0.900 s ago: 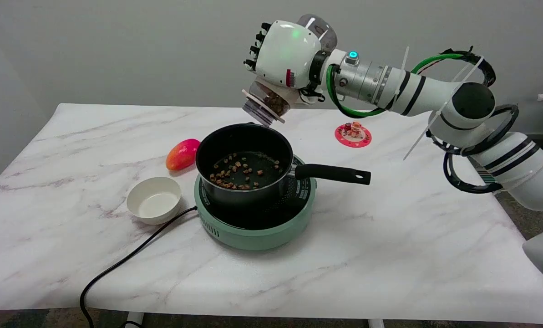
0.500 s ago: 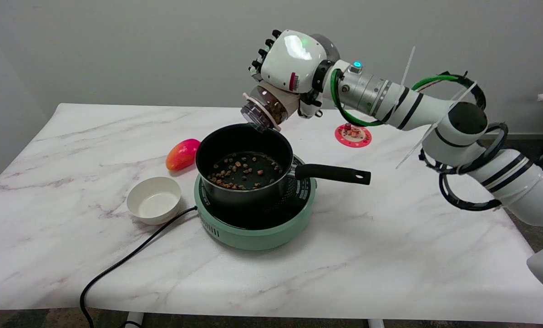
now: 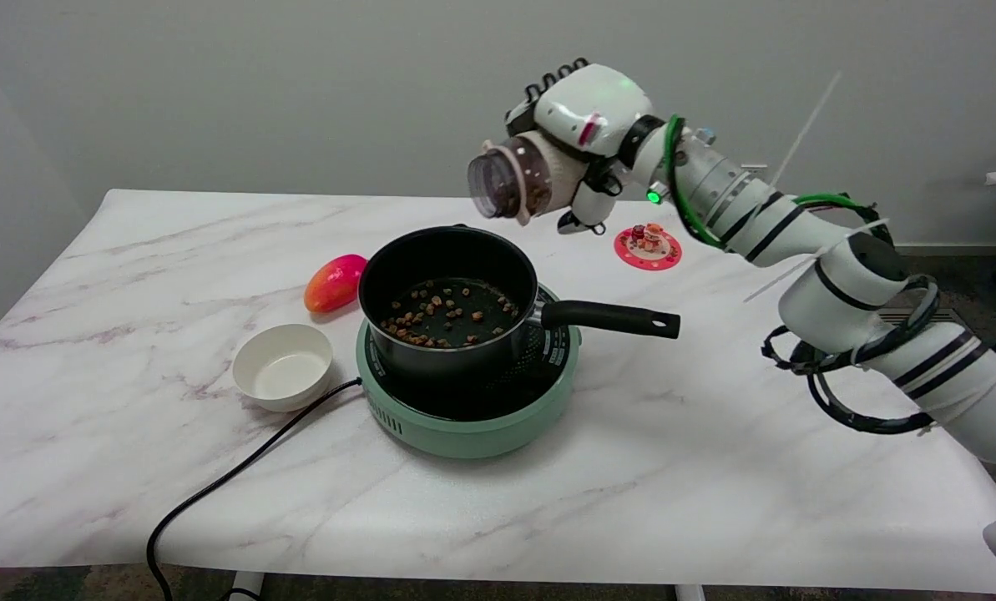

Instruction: Place the bottle onto the table.

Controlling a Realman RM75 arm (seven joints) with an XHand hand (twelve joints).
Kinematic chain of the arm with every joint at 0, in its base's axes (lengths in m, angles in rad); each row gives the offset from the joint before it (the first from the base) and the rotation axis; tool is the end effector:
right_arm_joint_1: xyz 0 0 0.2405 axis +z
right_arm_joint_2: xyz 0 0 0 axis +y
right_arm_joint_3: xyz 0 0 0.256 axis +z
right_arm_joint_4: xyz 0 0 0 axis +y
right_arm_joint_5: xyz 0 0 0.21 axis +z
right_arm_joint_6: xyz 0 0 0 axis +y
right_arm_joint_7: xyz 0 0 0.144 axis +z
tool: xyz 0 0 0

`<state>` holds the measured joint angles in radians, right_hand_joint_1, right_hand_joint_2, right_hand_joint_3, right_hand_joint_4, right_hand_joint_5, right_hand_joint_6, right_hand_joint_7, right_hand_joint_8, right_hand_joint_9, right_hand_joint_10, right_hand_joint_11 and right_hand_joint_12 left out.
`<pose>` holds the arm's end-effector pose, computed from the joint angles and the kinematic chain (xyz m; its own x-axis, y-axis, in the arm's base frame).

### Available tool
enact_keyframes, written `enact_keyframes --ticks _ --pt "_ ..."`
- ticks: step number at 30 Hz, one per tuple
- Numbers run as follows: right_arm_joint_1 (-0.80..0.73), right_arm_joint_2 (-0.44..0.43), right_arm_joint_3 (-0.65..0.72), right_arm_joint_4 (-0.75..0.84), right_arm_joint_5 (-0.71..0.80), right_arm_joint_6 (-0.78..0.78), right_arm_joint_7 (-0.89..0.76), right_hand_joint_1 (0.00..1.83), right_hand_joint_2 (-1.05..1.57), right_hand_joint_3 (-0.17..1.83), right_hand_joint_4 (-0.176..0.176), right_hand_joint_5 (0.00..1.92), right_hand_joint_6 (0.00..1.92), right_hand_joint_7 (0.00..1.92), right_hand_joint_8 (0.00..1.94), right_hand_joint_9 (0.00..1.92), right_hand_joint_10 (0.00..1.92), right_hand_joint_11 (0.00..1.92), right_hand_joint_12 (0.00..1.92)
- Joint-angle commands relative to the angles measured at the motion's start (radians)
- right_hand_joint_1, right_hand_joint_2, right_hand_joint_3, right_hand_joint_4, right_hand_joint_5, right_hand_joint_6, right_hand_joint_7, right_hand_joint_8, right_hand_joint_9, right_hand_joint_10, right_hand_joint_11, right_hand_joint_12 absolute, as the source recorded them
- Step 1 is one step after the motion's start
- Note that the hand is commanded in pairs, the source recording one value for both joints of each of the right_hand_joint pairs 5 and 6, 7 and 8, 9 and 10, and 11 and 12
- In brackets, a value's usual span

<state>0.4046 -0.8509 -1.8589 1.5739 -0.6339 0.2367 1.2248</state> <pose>-0.0994 -0.4013 0.3015 0.9416 0.3149 -0.1191 0.2403 -0.3808 0.8929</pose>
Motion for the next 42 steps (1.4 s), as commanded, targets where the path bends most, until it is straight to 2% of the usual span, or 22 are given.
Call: enact_keyframes --ticks 1,4,10,19,22,27,33,36,39,42 --pt "-0.324 -0.023 0.494 0.014 0.482 -0.087 0.0 1.44 1.27 0.55 0.0 1.92 1.92 1.92 1.92 1.34 1.34 1.21 1.21" --pt "-0.399 -0.036 0.603 -0.019 0.572 -0.053 -0.002 1.43 1.29 0.54 0.0 1.92 1.92 1.92 1.92 1.35 1.35 1.22 1.22" --pt "-0.498 -0.06 0.728 -0.165 0.729 0.086 -0.002 1.41 1.34 0.49 0.0 1.92 1.92 1.92 1.92 1.38 1.38 1.23 1.23" --pt "-0.552 -0.076 0.741 -0.381 0.931 0.256 -0.003 1.36 1.44 0.41 0.0 1.92 1.92 1.92 1.92 1.42 1.42 1.25 1.25" --pt "-0.533 -0.071 0.689 -0.456 1.08 0.314 0.005 1.35 1.45 0.4 0.0 1.92 1.92 1.92 1.92 1.42 1.42 1.25 1.25" --pt "-0.414 -0.042 0.507 -0.615 1.291 0.481 0.016 1.33 1.47 0.4 0.0 1.92 1.92 1.92 1.92 1.41 1.41 1.24 1.24" --pt "-0.222 -0.018 0.246 -0.875 1.315 0.655 0.23 1.35 1.44 0.44 0.0 1.92 1.92 1.92 1.92 1.38 1.38 1.23 1.23" --pt "-0.128 -0.018 0.129 -0.953 1.323 0.706 0.325 1.35 1.43 0.47 0.0 1.92 1.92 1.92 1.92 1.38 1.38 1.23 1.23" --pt "-0.075 -0.038 0.067 -1.0 1.321 0.704 0.402 1.35 1.43 0.47 0.0 1.92 1.92 1.92 1.92 1.37 1.37 1.23 1.23" --pt "-0.048 -0.07 0.044 -1.032 1.316 0.698 0.408 1.36 1.41 0.49 0.0 1.92 1.92 1.92 1.92 1.36 1.36 1.23 1.23"
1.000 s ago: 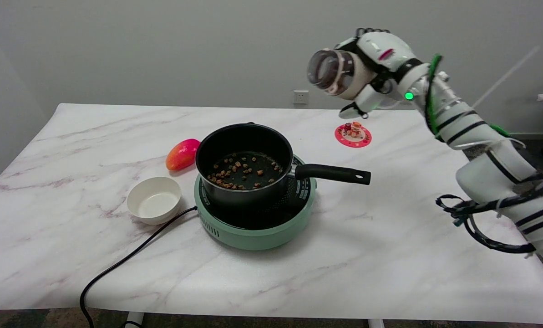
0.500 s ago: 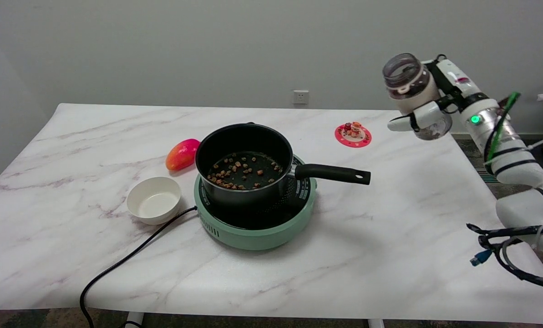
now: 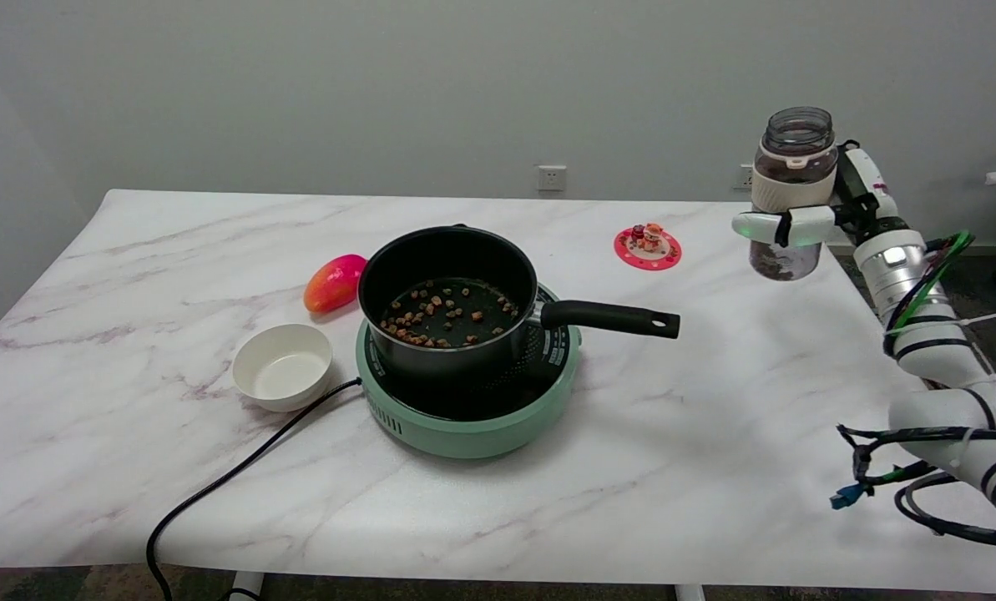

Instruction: Place the bottle onto the table.

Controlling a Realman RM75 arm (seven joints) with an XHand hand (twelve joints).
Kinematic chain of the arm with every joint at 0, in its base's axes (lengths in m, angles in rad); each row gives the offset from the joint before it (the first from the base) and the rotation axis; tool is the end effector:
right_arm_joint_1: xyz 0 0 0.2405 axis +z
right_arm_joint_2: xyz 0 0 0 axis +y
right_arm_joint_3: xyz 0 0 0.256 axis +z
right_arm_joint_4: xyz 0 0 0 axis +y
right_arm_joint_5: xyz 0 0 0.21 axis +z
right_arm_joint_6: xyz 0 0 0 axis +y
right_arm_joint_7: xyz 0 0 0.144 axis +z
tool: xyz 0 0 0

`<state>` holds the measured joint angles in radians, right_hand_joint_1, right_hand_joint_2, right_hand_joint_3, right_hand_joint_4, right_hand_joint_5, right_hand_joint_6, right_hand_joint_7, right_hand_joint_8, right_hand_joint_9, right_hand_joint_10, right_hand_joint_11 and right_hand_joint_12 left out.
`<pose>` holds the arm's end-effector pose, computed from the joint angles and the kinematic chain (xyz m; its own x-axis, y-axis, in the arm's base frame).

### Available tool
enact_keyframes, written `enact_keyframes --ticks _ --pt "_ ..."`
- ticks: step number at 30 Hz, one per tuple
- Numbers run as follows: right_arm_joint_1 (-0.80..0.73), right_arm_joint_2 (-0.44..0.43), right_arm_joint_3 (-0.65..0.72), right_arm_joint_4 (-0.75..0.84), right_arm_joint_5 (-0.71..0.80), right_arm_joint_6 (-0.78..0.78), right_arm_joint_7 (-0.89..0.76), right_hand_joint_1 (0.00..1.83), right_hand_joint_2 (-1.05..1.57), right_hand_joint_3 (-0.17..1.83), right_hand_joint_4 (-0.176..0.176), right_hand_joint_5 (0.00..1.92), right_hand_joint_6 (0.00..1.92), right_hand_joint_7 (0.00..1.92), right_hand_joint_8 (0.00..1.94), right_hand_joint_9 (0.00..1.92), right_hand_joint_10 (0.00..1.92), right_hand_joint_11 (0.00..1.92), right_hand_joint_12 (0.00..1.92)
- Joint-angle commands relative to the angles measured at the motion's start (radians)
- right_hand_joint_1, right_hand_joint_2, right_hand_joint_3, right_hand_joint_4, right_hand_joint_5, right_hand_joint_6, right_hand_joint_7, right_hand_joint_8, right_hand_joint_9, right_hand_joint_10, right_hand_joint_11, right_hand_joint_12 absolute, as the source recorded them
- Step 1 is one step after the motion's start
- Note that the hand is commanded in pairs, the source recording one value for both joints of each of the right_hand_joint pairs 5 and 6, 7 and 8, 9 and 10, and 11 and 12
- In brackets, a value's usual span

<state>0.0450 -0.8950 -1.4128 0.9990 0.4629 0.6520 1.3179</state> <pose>-0.2164 -0.3151 0.5381 0.4421 0.4326 0.7858 -0.8367 -0.1168 0.5350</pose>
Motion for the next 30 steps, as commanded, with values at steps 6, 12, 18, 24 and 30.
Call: enact_keyframes --ticks 6,12,18,24,30 --pt "0.324 -0.084 -0.421 -0.495 0.223 0.288 0.317 1.38 1.35 0.55 0.0 1.92 1.92 1.92 1.92 1.33 1.33 1.22 1.22" --pt "0.309 -0.129 -0.438 -0.569 0.214 0.353 0.316 1.4 1.32 0.57 0.0 1.92 1.92 1.92 1.92 1.31 1.31 1.21 1.21" --pt "0.289 -0.182 -0.454 -0.646 0.214 0.462 0.289 1.44 1.24 0.61 0.0 1.92 1.92 1.92 1.92 1.3 1.3 1.21 1.21" --pt "0.271 -0.213 -0.444 -0.654 0.247 0.464 0.092 1.4 1.3 0.62 0.0 1.92 1.92 1.92 1.92 1.34 1.34 1.23 1.23" --pt "0.29 -0.217 -0.444 -0.673 0.25 0.46 0.02 1.38 1.35 0.56 0.0 1.92 1.92 1.92 1.92 1.35 1.35 1.24 1.24"
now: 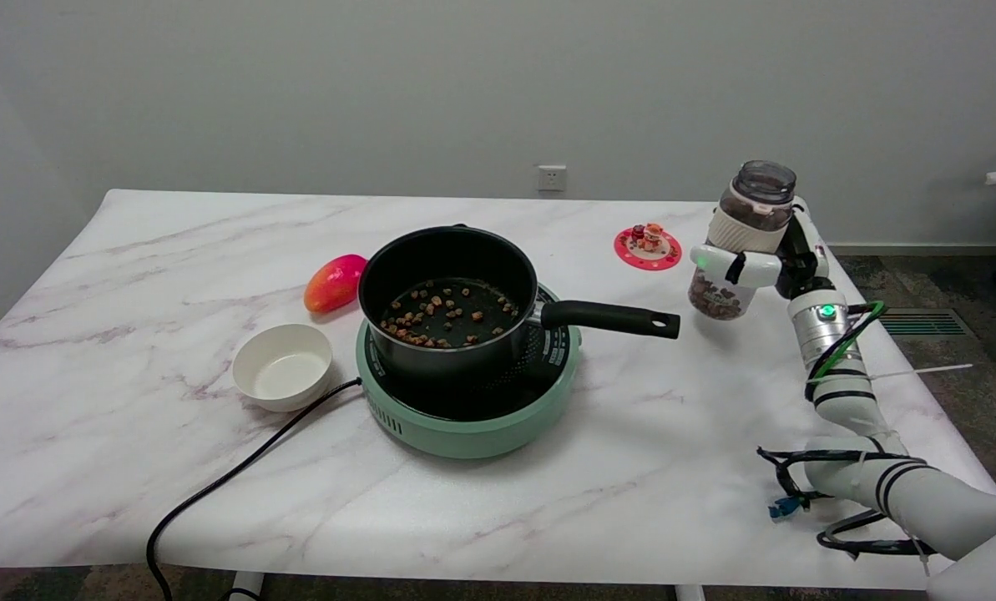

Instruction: Place the bottle onto the table.

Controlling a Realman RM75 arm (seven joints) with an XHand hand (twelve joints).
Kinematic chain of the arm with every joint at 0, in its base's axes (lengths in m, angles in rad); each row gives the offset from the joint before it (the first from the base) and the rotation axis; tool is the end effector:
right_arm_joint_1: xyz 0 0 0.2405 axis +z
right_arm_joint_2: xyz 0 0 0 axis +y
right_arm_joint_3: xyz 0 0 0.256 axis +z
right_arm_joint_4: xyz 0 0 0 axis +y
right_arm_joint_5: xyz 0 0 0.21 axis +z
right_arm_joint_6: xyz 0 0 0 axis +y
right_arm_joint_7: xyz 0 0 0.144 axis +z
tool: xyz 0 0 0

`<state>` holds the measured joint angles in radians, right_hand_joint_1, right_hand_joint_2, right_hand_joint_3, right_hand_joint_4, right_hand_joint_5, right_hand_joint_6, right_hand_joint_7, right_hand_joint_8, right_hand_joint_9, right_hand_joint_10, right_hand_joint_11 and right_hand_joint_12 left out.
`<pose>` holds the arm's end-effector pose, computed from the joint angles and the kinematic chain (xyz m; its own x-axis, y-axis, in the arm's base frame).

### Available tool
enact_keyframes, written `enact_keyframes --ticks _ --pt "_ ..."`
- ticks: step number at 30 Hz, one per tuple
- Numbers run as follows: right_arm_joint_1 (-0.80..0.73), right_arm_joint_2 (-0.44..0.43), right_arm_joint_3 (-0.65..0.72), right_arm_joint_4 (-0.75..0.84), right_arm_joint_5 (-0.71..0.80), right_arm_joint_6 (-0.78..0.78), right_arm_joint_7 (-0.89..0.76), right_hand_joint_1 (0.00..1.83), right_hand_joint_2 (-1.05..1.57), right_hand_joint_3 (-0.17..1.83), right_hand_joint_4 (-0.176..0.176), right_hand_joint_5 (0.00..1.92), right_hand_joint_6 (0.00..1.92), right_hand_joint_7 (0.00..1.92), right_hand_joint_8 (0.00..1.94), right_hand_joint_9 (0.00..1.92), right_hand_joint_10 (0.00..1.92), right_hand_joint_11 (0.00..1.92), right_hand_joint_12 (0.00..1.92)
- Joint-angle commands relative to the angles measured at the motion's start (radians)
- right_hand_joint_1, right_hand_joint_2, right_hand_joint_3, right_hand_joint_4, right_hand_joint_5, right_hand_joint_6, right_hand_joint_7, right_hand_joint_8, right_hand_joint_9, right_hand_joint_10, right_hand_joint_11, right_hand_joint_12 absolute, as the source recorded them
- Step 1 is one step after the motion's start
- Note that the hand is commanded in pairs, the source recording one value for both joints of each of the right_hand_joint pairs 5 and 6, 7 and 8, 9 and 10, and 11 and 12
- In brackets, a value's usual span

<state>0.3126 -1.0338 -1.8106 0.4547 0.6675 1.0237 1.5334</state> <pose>-0.3035 -0.3334 0.5010 0.1400 0.4140 0.8995 -0.9438 -0.2190 0.2477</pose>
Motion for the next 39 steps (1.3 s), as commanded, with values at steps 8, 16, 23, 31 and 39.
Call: enact_keyframes --ticks 8,16,23,31,39 --pt "0.024 -0.081 -0.049 -0.123 0.046 0.091 -0.208 1.36 1.38 0.54 0.0 1.92 1.92 1.92 1.92 1.35 1.35 1.24 1.24" --pt "0.019 -0.081 -0.046 -0.115 0.072 0.107 -0.204 1.36 1.38 0.53 0.0 1.92 1.92 1.92 1.92 1.35 1.35 1.24 1.24" --pt "0.011 -0.078 -0.046 -0.109 0.083 0.116 -0.201 1.36 1.39 0.53 0.0 1.92 1.92 1.92 1.92 1.35 1.35 1.24 1.24" --pt "-0.006 -0.077 -0.046 -0.093 0.093 0.122 -0.196 1.39 1.12 0.76 0.0 1.84 1.84 1.89 1.89 1.35 1.35 1.24 1.24" --pt "-0.027 -0.077 -0.046 -0.08 0.096 0.117 -0.193 1.32 -0.08 1.25 0.0 0.86 0.86 1.33 1.33 1.0 1.0 0.76 0.76"
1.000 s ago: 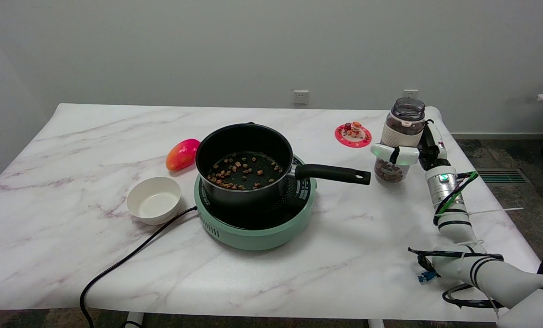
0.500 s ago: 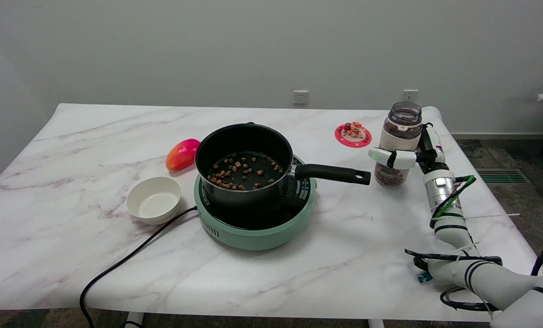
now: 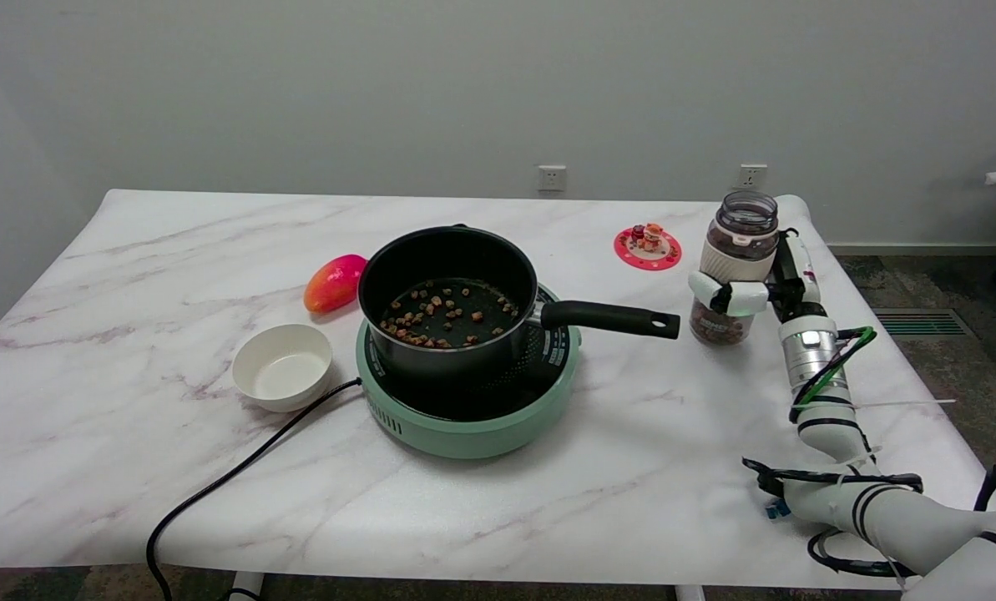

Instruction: Place the bottle onto the table.

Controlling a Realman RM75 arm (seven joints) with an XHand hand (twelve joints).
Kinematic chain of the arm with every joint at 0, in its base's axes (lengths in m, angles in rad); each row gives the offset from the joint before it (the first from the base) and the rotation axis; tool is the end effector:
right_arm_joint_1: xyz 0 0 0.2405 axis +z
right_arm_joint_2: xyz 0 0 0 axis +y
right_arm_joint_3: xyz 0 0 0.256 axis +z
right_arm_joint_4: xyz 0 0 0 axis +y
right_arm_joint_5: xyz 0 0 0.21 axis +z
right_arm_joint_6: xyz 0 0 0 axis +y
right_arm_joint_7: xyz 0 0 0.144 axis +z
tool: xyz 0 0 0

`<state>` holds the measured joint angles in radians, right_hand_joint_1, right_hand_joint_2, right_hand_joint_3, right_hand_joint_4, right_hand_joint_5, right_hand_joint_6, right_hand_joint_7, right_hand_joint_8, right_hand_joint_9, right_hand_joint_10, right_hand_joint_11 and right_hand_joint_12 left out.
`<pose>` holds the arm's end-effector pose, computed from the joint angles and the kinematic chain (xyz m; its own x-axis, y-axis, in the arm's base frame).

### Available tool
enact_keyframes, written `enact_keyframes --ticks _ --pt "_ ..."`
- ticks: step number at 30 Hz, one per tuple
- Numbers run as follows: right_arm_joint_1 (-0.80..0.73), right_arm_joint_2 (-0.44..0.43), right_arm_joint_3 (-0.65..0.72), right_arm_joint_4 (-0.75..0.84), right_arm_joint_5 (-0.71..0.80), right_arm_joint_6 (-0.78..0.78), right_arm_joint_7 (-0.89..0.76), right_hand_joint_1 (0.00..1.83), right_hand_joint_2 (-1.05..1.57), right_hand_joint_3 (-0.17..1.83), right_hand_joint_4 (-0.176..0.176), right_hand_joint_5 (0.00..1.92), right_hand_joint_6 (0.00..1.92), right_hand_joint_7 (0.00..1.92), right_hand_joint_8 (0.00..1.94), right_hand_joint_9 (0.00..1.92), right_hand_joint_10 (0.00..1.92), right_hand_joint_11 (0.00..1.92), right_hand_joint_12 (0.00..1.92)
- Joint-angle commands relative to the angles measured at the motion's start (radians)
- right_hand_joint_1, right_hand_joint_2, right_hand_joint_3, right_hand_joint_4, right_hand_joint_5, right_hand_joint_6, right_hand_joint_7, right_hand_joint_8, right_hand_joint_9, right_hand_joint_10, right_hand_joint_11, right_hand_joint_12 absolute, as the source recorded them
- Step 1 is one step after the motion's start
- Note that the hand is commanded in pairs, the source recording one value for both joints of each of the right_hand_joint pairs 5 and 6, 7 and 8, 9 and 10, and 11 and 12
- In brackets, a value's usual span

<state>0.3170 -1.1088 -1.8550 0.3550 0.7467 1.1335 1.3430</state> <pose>-0.3286 -0.3198 0.4830 0.2606 0.4874 0.8334 -0.9171 -0.1449 0.3715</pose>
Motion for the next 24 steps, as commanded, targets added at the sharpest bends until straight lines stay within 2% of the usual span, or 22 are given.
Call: enact_keyframes --ticks 1,10,14,17,24 --pt "-0.033 -0.002 -0.002 0.021 0.018 0.007 -0.003 1.31 -0.11 1.22 0.0 0.81 0.81 1.29 1.29 0.96 0.96 0.72 0.72" --pt "-0.051 0.003 -0.002 0.038 0.036 0.004 -0.003 1.3 -0.14 1.2 0.0 0.77 0.77 1.24 1.24 0.9 0.9 0.67 0.67" --pt "-0.057 0.008 -0.002 0.039 0.036 0.002 -0.003 1.27 -0.22 1.28 0.0 0.77 0.77 1.23 1.23 0.87 0.87 0.62 0.62" --pt "-0.062 0.017 -0.002 0.039 0.036 -0.007 -0.003 1.23 -0.47 1.27 0.0 0.67 0.67 1.11 1.11 0.7 0.7 0.56 0.56" --pt "-0.071 0.073 -0.003 0.041 0.029 -0.017 0.009 1.22 -0.8 1.31 0.0 0.34 0.34 0.75 0.75 0.57 0.57 0.55 0.55"
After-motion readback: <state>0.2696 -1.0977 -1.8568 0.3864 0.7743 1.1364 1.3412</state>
